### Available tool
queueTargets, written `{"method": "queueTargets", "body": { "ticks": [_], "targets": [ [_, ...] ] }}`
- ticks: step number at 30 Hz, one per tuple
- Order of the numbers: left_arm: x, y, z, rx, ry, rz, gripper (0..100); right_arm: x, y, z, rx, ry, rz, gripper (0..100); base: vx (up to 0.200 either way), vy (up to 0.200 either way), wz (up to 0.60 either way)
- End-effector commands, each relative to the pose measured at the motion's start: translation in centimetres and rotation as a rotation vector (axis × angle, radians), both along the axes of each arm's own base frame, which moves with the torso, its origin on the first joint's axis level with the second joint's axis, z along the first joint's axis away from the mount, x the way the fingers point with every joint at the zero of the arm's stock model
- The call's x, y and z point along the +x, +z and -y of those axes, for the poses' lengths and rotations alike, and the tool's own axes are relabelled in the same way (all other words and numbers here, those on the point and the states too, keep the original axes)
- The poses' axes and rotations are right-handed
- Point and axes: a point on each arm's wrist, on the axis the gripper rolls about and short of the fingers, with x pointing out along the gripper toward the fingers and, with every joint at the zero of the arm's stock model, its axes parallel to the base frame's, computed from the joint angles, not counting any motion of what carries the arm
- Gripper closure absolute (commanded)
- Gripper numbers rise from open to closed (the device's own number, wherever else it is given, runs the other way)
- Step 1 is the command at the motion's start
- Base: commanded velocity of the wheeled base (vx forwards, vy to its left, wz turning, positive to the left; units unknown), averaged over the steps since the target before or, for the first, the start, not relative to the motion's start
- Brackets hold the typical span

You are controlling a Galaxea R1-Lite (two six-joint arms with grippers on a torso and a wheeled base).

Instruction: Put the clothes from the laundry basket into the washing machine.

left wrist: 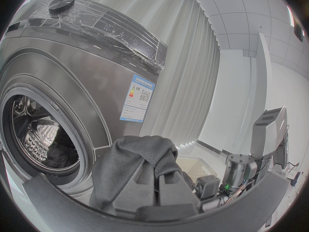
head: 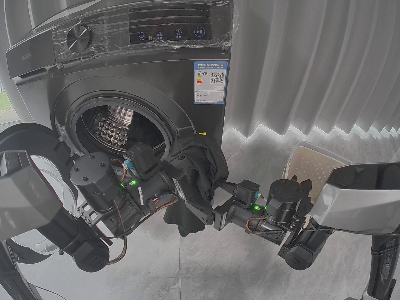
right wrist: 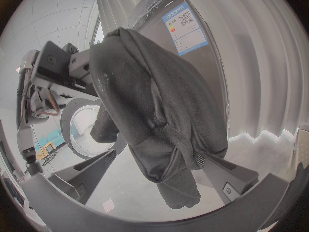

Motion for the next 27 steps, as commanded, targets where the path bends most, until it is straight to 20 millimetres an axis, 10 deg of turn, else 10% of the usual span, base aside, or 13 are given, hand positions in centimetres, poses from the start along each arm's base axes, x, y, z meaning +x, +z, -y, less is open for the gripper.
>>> {"method": "queueTargets", "body": {
  "ticks": [1, 21, 22, 27],
  "targets": [
    [0.0, 0.1, 0.2, -0.003, -0.004, 0.004, 100, 1.0, -1.8, -1.0, -0.011, -0.001, -0.011, 0, 0.0, 0.0, 0.0],
    [-0.1, 0.1, 0.2, -0.007, 0.002, 0.003, 100, 2.8, -2.8, -1.9, 0.008, -0.022, 0.007, 0, 0.0, 0.0, 0.0],
    [-0.2, 0.1, 0.3, -0.008, 0.001, 0.002, 100, 3.0, -2.6, -2.0, 0.015, -0.022, 0.015, 100, 0.0, 0.0, 0.0],
    [-0.5, 0.1, 0.7, -0.007, -0.011, 0.0, 100, 3.0, -2.4, -2.2, 0.019, -0.021, 0.019, 100, 0.0, 0.0, 0.0]
  ]
}}
